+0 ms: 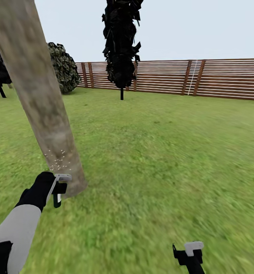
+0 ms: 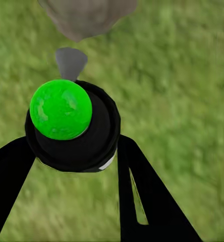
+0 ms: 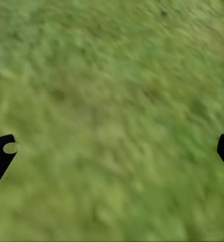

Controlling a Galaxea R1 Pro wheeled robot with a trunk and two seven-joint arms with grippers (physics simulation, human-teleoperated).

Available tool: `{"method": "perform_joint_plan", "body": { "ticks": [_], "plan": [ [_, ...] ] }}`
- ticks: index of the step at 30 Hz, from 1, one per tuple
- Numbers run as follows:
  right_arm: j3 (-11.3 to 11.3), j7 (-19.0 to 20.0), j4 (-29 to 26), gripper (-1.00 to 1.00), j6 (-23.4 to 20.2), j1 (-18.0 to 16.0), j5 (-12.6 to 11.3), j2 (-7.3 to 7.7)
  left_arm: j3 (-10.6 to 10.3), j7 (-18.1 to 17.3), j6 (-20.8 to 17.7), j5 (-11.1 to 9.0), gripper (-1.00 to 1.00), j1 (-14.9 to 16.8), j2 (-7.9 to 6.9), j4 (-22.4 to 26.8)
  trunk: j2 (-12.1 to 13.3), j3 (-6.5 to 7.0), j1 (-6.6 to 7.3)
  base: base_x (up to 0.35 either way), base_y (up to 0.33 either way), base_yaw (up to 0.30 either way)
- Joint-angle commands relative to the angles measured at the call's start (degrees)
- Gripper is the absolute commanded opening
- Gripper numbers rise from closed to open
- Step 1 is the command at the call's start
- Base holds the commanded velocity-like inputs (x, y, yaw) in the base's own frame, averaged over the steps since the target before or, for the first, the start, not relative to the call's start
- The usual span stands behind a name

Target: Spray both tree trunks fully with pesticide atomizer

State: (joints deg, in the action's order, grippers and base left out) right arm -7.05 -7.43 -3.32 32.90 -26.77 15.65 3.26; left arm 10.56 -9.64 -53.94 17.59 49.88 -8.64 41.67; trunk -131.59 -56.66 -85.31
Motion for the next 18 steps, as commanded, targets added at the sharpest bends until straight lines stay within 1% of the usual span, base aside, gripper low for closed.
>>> {"method": "perform_joint_plan", "body": {
  "ticks": [1, 4, 6, 18],
  "plan": [
    [-0.42, -0.21, 0.06, 1.0, 0.15, -0.04, 0.61, -0.01, 0.16, -0.55, -0.2, 0.57, -1.0, 0.04, 0.03, 0.08, -0.02, -0.05, 0.0, 0.049, -0.261, 0.0],
    [-0.42, -0.27, 0.06, 1.0, 0.15, -0.04, 0.61, -0.01, 0.21, -0.55, -0.2, 0.47, -1.0, 0.05, 0.03, 0.12, -0.02, -0.05, 0.0, 0.017, -0.269, 0.03],
    [-0.42, -0.33, 0.06, 1.0, 0.15, -0.04, 0.61, -0.02, 0.24, -0.55, -0.2, 0.5, -1.0, 0.04, 0.0, 0.15, -0.02, -0.05, 0.0, 0.004, -0.273, 0.182],
    [-0.42, -0.39, 0.06, 1.0, 0.15, -0.04, 0.61, -0.04, 0.22, -0.55, -0.28, 0.46, -1.0, 0.04, -0.03, 0.09, -0.02, -0.05, 0.0, 0.0, -0.274, 0.268]
  ]
}}
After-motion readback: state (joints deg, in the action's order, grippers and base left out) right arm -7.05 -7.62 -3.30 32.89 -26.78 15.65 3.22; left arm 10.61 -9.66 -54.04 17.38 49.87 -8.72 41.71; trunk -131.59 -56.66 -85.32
